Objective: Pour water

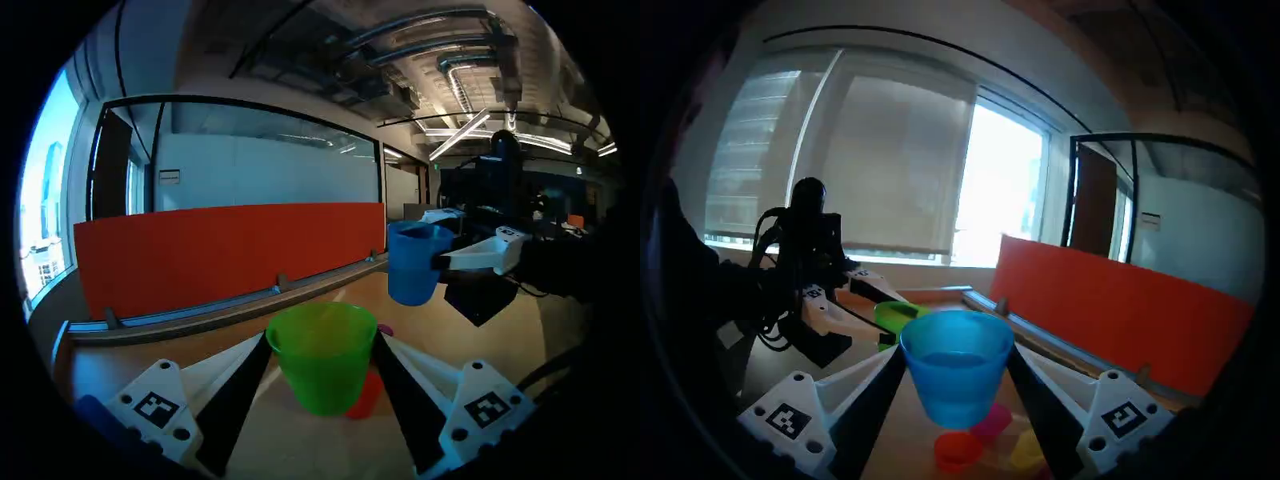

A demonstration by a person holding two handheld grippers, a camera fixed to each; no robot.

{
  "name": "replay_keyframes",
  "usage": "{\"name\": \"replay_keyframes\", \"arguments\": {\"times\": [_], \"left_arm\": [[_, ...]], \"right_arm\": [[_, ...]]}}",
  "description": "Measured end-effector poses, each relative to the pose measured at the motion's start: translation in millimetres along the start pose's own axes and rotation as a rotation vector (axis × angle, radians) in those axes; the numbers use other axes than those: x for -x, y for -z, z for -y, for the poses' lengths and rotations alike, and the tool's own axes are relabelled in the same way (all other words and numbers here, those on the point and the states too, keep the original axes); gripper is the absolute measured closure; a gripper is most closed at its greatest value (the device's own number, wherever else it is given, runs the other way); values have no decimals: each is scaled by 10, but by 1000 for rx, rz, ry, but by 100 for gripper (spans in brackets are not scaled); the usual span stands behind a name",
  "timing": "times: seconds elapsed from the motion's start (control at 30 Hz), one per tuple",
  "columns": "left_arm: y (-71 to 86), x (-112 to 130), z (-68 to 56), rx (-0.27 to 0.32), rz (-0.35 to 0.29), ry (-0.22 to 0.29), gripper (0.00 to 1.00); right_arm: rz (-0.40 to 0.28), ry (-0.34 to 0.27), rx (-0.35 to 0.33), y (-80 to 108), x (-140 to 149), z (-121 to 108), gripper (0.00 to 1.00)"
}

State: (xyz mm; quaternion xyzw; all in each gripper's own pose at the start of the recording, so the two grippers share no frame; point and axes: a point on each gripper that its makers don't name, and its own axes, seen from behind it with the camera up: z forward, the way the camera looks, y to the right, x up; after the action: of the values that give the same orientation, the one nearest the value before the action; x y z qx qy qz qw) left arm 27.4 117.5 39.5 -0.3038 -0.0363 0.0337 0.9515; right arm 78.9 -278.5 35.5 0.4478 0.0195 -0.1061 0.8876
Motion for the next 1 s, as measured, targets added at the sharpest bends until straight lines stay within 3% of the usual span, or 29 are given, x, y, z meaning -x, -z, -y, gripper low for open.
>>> {"name": "replay_keyframes", "arguments": {"times": [1.0], "left_arm": [[1,98,-299,92,4,5,12]], "right_arm": [[18,151,-17,-79,-169,-5,10]]}}
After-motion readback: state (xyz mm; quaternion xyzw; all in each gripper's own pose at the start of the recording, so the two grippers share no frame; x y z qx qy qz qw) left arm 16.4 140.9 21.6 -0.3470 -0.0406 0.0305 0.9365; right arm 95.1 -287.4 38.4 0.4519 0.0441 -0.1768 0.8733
